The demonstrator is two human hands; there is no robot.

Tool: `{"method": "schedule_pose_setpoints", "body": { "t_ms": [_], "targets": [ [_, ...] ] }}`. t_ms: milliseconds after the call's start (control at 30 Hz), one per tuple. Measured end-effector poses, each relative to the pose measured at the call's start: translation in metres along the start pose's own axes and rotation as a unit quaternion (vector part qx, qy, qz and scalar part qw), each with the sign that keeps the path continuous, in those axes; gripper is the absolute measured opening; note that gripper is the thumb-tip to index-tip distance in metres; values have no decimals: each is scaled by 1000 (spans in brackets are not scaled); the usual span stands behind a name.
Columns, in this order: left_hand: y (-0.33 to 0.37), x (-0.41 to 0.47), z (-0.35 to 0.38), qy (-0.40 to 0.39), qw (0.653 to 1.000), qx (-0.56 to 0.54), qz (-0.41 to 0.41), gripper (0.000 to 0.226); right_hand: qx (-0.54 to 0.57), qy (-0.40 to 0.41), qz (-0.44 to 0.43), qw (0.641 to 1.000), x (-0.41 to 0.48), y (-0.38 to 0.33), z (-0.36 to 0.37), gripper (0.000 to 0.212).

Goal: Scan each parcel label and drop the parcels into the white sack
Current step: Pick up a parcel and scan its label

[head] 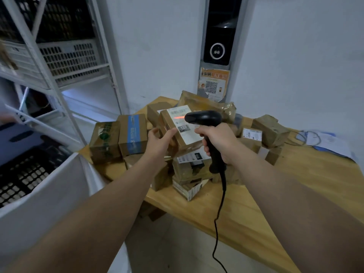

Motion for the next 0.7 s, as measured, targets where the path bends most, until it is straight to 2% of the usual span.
{"method": "schedule_pose_setpoints", "body": {
  "t_ms": [100, 200, 400, 700],
  "targets": [
    [-12, -16, -22, 27, 999, -32, 2, 69, 6, -45, -1, 999, -6, 10, 22, 19],
    [-29, -25, -58, 83, 996, -31, 13, 71, 19, -85, -1, 996, -13, 20, 53, 23],
    [-68, -39, -145, 156, 986, -50, 17, 59, 76, -158, 25, 984, -29, 50, 124, 19],
    [-144, -28, -292, 274, 960, -16, -55, 58, 10, -200, 110, 974, -31, 137, 248, 29]
  ]
}}
Point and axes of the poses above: each hand's wrist, its own x-axis towards the middle knuckle, its own z-axis out of the palm, y = z × x, the point moved 1 cm from there along x, towards the middle knuckle, and after that the axes turned 8 degrees about -z, right-handed, at the moved point
